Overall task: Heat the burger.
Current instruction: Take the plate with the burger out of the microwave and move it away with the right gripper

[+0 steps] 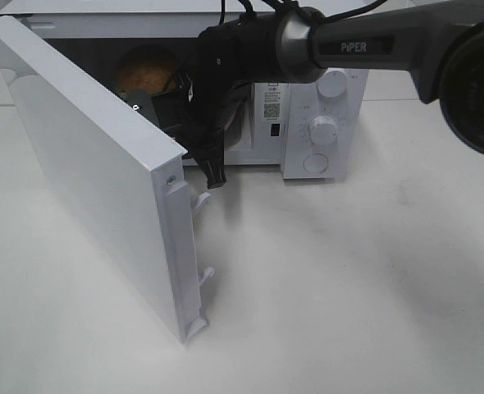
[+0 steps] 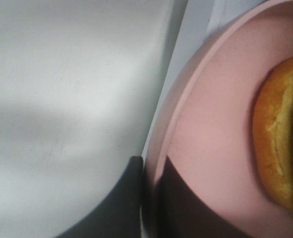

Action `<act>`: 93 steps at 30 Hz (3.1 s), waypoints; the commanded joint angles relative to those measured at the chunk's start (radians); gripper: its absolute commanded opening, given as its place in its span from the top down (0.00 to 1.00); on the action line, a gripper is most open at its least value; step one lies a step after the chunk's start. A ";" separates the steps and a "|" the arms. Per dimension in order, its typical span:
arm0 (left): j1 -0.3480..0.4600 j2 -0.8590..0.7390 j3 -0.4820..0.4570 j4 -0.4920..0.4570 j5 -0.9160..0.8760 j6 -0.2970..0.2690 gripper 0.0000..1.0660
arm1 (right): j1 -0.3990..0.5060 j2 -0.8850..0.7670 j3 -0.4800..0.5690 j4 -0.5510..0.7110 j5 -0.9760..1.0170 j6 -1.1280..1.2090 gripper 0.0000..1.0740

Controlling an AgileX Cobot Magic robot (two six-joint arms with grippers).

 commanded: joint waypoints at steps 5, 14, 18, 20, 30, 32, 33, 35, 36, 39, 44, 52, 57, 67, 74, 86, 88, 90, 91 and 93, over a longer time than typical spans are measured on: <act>0.003 -0.016 0.003 -0.001 -0.009 -0.005 0.06 | -0.011 -0.102 0.130 0.102 -0.069 -0.191 1.00; 0.003 -0.016 0.003 -0.001 -0.009 -0.005 0.06 | -0.030 -0.189 0.228 0.176 -0.072 -0.350 1.00; 0.003 -0.016 0.003 -0.001 -0.009 -0.005 0.06 | -0.030 -0.212 0.244 0.180 -0.076 -0.361 1.00; 0.003 -0.016 0.003 -0.001 -0.009 -0.005 0.06 | -0.030 -0.222 0.245 0.191 -0.072 -0.362 1.00; 0.003 -0.016 0.003 -0.001 -0.009 -0.005 0.06 | -0.042 -0.280 0.268 0.286 -0.027 -0.448 1.00; 0.003 -0.016 0.003 -0.001 -0.009 -0.005 0.06 | -0.042 -0.291 0.293 0.293 -0.031 -0.466 1.00; 0.003 -0.016 0.003 -0.001 -0.009 -0.005 0.06 | -0.042 -0.291 0.293 0.293 -0.031 -0.466 1.00; 0.003 -0.016 0.003 -0.001 -0.009 -0.005 0.06 | -0.045 -0.304 0.324 0.293 -0.044 -0.474 1.00; 0.003 -0.016 0.003 -0.001 -0.009 -0.005 0.06 | -0.054 -0.320 0.359 0.293 -0.058 -0.489 1.00; 0.003 -0.016 0.003 -0.001 -0.009 -0.005 0.06 | -0.062 -0.355 0.407 0.293 -0.096 -0.503 1.00; 0.003 -0.016 0.003 -0.001 -0.009 -0.005 0.06 | -0.065 -0.406 0.499 0.299 -0.157 -0.508 1.00; 0.003 -0.016 0.003 -0.001 -0.009 -0.005 0.06 | -0.070 -0.489 0.631 0.303 -0.250 -0.515 1.00; 0.003 -0.016 0.003 -0.001 -0.009 -0.005 0.06 | -0.070 -0.542 0.706 0.303 -0.285 -0.514 1.00; 0.003 -0.016 0.003 -0.001 -0.009 -0.005 0.06 | -0.070 -0.647 0.835 0.303 -0.312 -0.510 1.00; 0.003 -0.016 0.003 -0.001 -0.009 -0.005 0.06 | -0.070 -0.725 0.931 0.303 -0.312 -0.506 1.00; 0.003 -0.016 0.003 -0.001 -0.009 -0.005 0.06 | -0.070 -0.894 1.103 0.303 -0.312 -0.482 0.99; 0.003 -0.016 0.003 -0.001 -0.009 -0.005 0.06 | -0.070 -0.939 1.143 0.303 -0.313 -0.476 0.99; 0.003 -0.016 0.003 -0.001 -0.009 -0.005 0.06 | -0.070 -0.968 1.166 0.303 -0.313 -0.462 0.99; 0.003 -0.016 0.003 -0.001 -0.009 -0.005 0.06 | -0.070 -0.968 1.166 0.303 -0.313 -0.462 0.99; 0.003 -0.016 0.003 -0.001 -0.009 -0.005 0.06 | -0.070 -1.013 1.203 0.303 -0.313 -0.431 0.99</act>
